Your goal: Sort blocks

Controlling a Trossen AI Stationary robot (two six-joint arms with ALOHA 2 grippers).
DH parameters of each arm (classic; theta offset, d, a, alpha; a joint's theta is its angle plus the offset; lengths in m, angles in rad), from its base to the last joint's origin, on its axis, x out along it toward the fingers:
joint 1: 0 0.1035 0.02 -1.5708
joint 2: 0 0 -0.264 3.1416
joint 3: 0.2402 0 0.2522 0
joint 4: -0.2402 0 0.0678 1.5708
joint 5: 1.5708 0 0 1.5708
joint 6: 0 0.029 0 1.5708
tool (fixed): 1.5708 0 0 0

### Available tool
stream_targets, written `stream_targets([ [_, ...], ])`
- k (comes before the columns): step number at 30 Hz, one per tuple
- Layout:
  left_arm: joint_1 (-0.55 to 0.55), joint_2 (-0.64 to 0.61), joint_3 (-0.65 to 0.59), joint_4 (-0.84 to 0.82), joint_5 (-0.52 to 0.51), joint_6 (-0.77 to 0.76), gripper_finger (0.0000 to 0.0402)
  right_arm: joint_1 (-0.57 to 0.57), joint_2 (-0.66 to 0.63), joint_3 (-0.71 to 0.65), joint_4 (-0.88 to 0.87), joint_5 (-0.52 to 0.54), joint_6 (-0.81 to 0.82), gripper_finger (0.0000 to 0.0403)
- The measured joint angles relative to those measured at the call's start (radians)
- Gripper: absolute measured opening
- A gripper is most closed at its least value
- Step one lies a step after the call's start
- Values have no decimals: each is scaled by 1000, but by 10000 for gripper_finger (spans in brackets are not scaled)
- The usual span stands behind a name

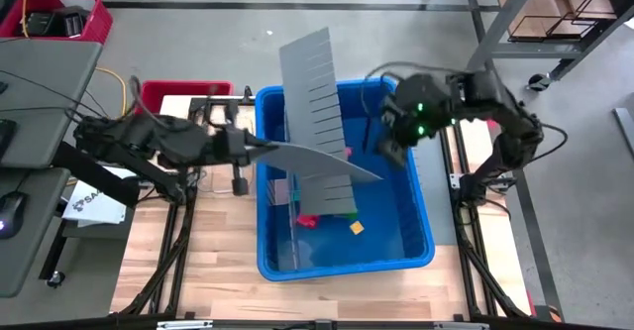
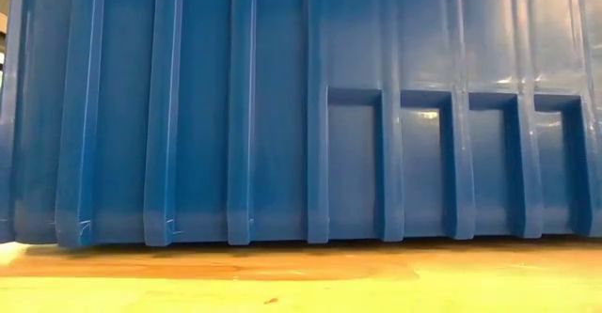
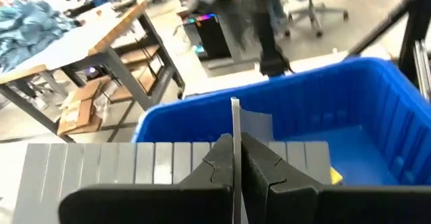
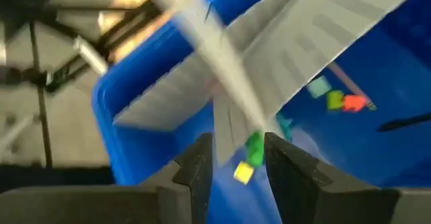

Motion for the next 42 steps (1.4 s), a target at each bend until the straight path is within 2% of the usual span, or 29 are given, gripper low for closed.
stream_targets([
  [2, 9, -26, 0, 4, -2, -3, 0, 51, -4, -24, 28, -3, -18, 124],
  [4, 19, -48, 0, 15, -4, -12, 0, 88, 3, -52, -19, 28, -38, 124],
  [10, 29, -99, 0, 67, 4, -33, 0, 134, 40, -202, 43, 252, -101, 123],
  [15, 24, -126, 0, 70, 76, -70, 0, 134, 32, -229, 59, 357, -151, 123],
  [20, 21, -151, 0, 74, 198, -125, 0, 133, 24, -195, 93, 361, -292, 123],
  [24, 21, -157, 0, 84, 222, -152, 0, 134, 38, -197, 137, 327, -391, 124],
  [30, 21, -157, 0, 107, 231, -152, 1, 147, 54, -198, 135, 225, -390, 124],
  [36, 21, -152, 0, 104, 229, -158, 1, 173, 29, -183, 123, 220, -365, 124],
  [42, 21, -151, 0, 101, 225, -172, 1, 178, 26, -146, 118, 153, -337, 124],
])
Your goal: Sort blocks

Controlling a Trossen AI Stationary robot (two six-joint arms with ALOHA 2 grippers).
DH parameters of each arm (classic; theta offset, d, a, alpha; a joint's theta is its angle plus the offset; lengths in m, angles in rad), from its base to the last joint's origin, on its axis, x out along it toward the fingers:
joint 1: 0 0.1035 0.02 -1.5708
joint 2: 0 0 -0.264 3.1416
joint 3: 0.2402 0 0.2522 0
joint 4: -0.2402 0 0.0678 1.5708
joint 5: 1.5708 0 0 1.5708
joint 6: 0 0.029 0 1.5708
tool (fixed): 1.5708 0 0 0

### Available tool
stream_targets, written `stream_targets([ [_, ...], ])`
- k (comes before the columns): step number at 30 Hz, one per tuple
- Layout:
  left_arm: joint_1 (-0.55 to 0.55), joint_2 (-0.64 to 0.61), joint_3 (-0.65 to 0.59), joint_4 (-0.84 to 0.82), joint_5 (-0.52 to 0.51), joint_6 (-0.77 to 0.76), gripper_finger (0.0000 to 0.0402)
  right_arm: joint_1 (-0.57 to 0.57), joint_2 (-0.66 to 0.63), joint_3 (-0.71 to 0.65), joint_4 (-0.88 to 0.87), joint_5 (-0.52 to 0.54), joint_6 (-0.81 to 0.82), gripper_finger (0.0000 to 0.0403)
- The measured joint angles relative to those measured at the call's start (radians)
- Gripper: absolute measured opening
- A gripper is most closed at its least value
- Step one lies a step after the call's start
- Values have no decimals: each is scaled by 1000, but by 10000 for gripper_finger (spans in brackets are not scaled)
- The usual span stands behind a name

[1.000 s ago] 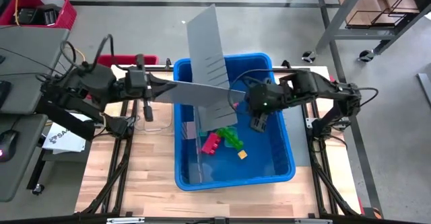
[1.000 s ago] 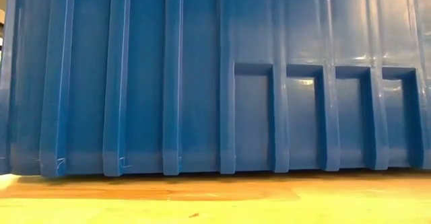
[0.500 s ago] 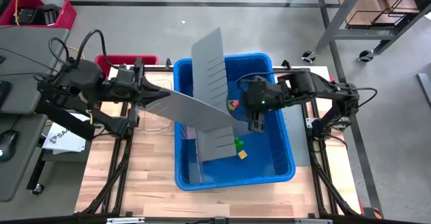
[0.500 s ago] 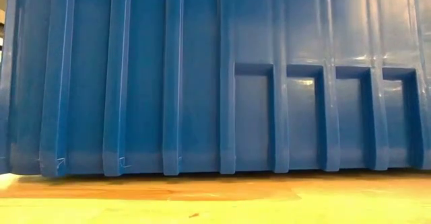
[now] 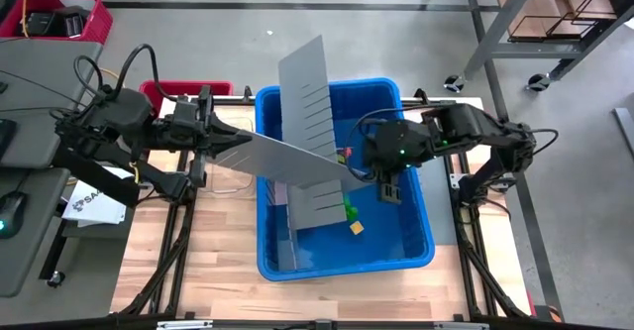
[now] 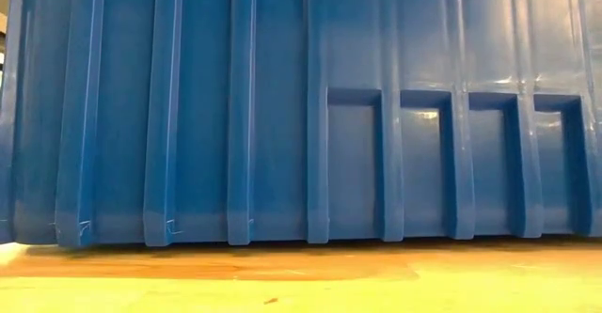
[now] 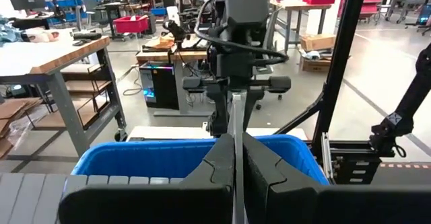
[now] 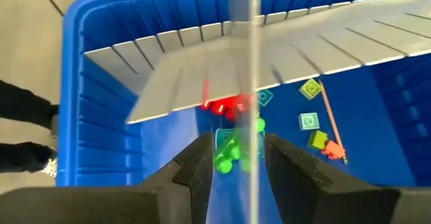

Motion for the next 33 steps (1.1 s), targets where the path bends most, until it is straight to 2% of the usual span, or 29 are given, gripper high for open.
stream_targets([
  [9, 0, 0, 0, 2, 0, -4, 1, 1, 30, -5, -1, 56, -31, 124],
  [18, 0, 0, 0, 2, 0, -4, 1, -1, 99, -6, -3, 40, -1, 122],
  [21, 0, 0, 0, 3, 0, -4, 1, -3, 118, -6, -12, 34, 27, 88],
  [24, 1, 4, 0, 8, 2, -4, 1, -1, 120, -6, -40, 31, 46, 17],
  [33, 23, 119, 5, 41, 72, 60, 1, 20, 52, -5, -181, -7, 164, 2],
])
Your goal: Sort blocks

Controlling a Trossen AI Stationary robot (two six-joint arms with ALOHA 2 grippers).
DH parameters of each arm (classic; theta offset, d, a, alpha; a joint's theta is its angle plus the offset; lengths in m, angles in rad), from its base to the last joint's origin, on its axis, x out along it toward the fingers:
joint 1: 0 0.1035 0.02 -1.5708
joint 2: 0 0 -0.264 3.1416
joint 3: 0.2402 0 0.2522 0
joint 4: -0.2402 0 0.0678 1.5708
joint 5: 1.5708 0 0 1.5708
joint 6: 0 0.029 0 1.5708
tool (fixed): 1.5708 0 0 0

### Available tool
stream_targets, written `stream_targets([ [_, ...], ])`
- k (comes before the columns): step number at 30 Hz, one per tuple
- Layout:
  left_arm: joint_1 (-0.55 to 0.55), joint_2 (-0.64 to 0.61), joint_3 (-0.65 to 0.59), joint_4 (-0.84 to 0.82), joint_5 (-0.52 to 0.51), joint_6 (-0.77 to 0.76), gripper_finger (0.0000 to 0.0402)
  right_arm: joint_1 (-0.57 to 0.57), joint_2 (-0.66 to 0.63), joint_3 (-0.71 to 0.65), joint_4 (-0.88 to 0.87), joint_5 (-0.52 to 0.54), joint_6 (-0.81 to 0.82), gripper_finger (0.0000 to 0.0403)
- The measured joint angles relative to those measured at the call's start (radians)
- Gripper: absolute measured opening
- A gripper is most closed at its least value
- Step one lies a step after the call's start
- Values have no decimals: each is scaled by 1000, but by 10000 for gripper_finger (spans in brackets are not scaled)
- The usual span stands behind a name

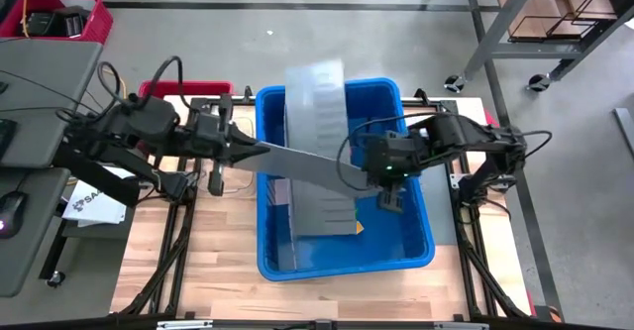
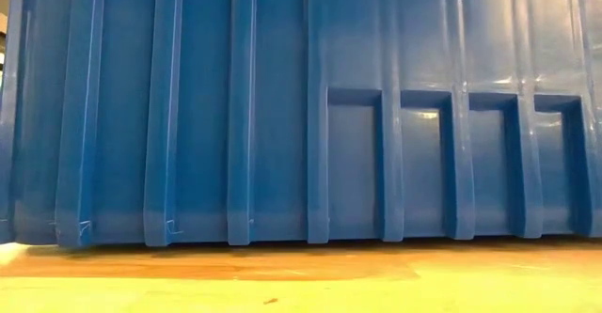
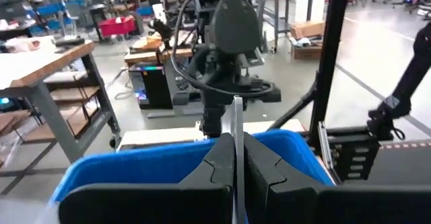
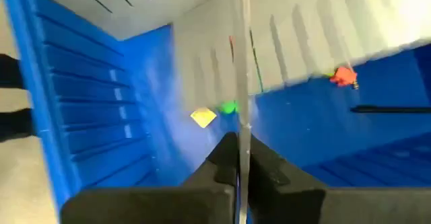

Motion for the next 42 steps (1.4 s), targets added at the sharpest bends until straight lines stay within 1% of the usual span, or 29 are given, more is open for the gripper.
stream_targets([
  [4, 20, 50, 4, 68, 7, 7, 1, 22, -34, 0, -11, -8, 64, 1],
  [7, 28, 63, 0, 167, 14, 64, 1, 40, -60, 1, -3, 14, 90, 1],
  [11, 54, 68, -4, 338, 25, 185, 1, 57, -102, 3, 32, 98, 136, 1],
  [14, 117, 73, -5, 395, 73, 227, 1, 59, -147, 5, 32, 158, 199, 0],
  [18, 226, 84, -5, 402, 176, 148, 1, 66, -205, 6, 33, 188, 297, 0],
  [21, 283, 97, -6, 450, 244, 136, 1, 78, -238, 6, 35, 196, 361, 0],
  [23, 316, 109, -6, 496, 280, 124, 1, 77, -260, 7, 45, 171, 371, 0],
  [26, 372, 130, -7, 555, 371, 76, 1, 78, -281, 7, 45, 155, 386, 5],
  [29, 419, 141, -8, 568, 464, 8, 1, 84, -295, 7, 54, 128, 387, 23],
  [33, 473, 159, -11, 559, 577, -77, 1, 92, -308, 8, 62, 113, 381, 60],
  [36, 495, 171, -11, 585, 613, -129, 1, 92, -304, 9, 58, 114, 380, 69],
  [40, 491, 204, -9, 668, 617, -166, 1, 88, -273, 8, 46, 135, 343, 71],
  [42, 484, 223, -9, 713, 620, -184, 1, 84, -255, 8, 47, 165, 319, 71],
])
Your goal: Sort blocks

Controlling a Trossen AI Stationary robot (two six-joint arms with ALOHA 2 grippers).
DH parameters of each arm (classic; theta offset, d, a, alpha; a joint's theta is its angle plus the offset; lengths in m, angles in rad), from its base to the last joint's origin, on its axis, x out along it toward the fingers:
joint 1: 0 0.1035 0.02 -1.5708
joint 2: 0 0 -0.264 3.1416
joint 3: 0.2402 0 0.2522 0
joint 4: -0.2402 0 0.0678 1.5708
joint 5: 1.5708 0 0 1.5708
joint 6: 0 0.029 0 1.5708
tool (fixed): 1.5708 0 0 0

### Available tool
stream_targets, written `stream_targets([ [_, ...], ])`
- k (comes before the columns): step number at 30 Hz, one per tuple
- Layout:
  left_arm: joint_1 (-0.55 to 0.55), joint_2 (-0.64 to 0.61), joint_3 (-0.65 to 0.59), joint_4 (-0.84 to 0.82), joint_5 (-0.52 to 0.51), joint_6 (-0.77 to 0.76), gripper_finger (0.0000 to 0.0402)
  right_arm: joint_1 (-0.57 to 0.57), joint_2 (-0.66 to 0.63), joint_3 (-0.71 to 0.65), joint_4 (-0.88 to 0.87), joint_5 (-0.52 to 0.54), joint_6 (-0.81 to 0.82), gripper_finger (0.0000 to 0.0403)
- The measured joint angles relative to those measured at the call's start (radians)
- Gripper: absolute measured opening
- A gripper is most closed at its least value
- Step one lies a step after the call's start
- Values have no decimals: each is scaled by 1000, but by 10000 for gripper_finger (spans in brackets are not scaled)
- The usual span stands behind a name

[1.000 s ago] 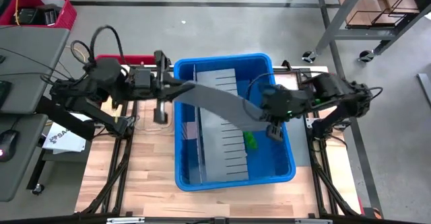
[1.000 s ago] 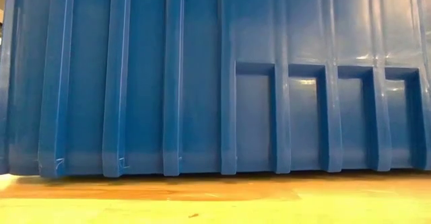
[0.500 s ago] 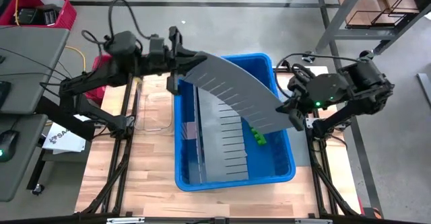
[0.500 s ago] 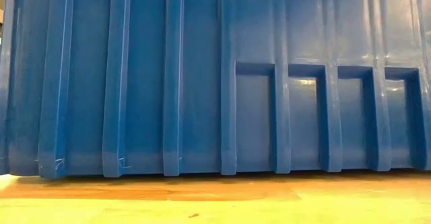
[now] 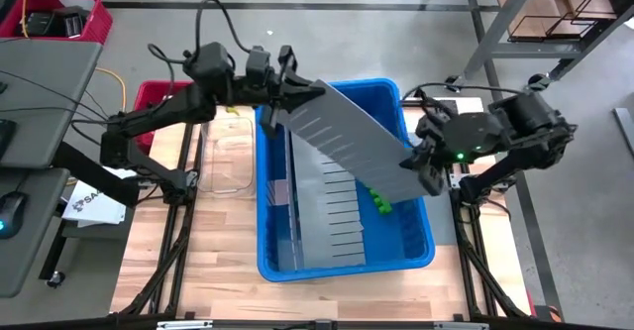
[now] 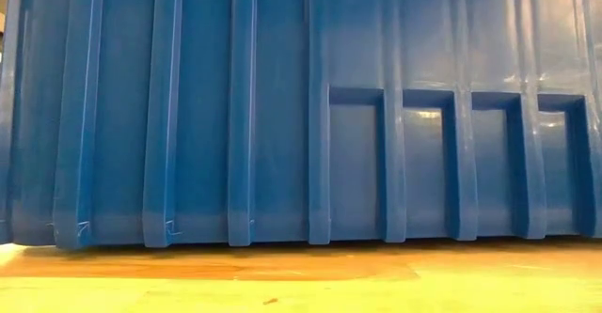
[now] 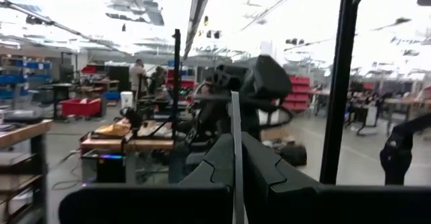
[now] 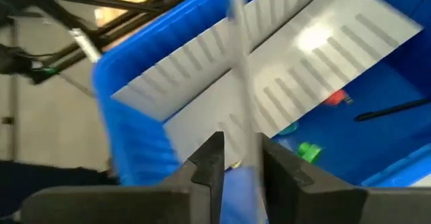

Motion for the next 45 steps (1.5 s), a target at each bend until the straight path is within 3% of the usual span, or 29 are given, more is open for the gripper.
stream_targets([
  [5, -12, 20, 0, 65, 35, -59, 1, -2, 44, -2, -1, 122, -78, 79],
  [10, -27, 23, 1, 58, 42, -70, 1, -20, 75, -2, 3, 123, -123, 84],
  [16, -25, 19, 1, 26, 41, -63, 9, -34, 97, -2, 18, 102, -101, 10],
  [19, -12, -5, 2, -78, 41, -64, 39, -44, 89, -3, -6, 117, -23, 4],
  [25, 36, -85, 4, -375, 19, -19, 136, -63, 8, -5, -15, 216, 183, 2],
  [30, 88, -195, 4, -546, -33, 40, 205, -80, -25, -4, 7, 409, 371, 2],
  [34, 112, -284, 4, -623, -71, 69, 227, -184, -49, -21, -6, 594, 446, 0],
  [36, 113, -318, 4, -635, -77, 80, 229, -256, -60, -52, -1, 622, 411, 0],
  [42, 104, -395, 4, -676, -72, 112, 225, -587, -111, -193, -10, 428, 254, 0],
  [45, 99, -417, 4, -727, -76, 112, 223, -714, -131, -248, -9, 387, 196, 0],
])
